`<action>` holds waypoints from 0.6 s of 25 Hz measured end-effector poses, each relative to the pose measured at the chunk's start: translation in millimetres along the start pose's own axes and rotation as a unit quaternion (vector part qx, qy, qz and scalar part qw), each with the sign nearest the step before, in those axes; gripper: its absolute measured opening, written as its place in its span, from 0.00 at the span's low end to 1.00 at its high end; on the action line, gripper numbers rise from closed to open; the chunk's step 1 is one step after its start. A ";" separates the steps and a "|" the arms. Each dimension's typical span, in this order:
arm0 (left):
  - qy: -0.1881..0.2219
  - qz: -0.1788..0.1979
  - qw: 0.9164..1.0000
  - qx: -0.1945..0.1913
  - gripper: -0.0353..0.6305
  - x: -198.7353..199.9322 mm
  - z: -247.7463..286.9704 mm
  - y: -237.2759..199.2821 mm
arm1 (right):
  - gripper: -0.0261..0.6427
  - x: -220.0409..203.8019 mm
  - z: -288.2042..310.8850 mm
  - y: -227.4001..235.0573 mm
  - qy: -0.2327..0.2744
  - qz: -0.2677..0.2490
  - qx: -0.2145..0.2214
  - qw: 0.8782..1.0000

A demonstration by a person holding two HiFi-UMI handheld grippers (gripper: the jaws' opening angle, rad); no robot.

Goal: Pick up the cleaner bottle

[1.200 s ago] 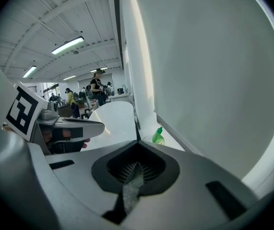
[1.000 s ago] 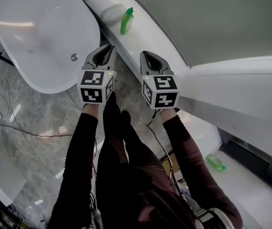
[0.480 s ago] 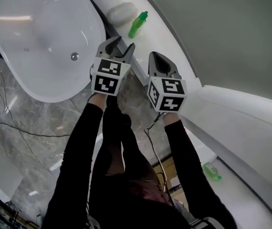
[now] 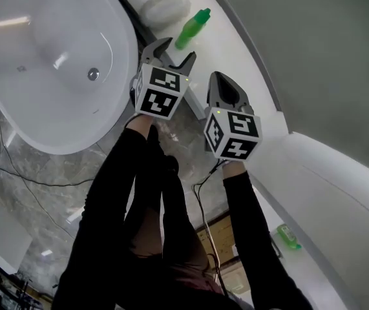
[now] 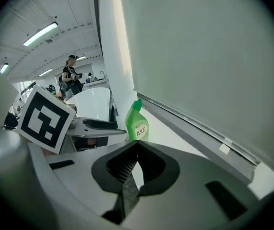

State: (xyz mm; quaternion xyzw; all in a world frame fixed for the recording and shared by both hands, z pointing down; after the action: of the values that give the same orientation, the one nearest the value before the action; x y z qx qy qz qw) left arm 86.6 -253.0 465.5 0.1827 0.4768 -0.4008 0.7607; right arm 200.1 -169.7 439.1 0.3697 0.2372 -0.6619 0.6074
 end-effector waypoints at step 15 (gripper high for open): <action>-0.042 0.019 0.999 -0.022 0.44 -51.7 82.3 -22.2 | 0.04 -38.4 54.6 21.0 -0.021 0.019 -0.023 0.999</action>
State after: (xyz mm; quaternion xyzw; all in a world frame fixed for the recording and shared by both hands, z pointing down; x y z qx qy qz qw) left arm 105.2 -298.5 552.3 0.1579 0.4495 -0.3832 0.7913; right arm 209.2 -190.3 505.3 0.3459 0.2324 -0.6522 0.6332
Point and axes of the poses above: the fingertips, and each gripper's own axes: z forward along the fingers, y to its right, x out of its top, the point moved 6 cm from there along -z, backward along the fingers, and after that the axes turned 2 degrees about z, right-handed, at the moved point
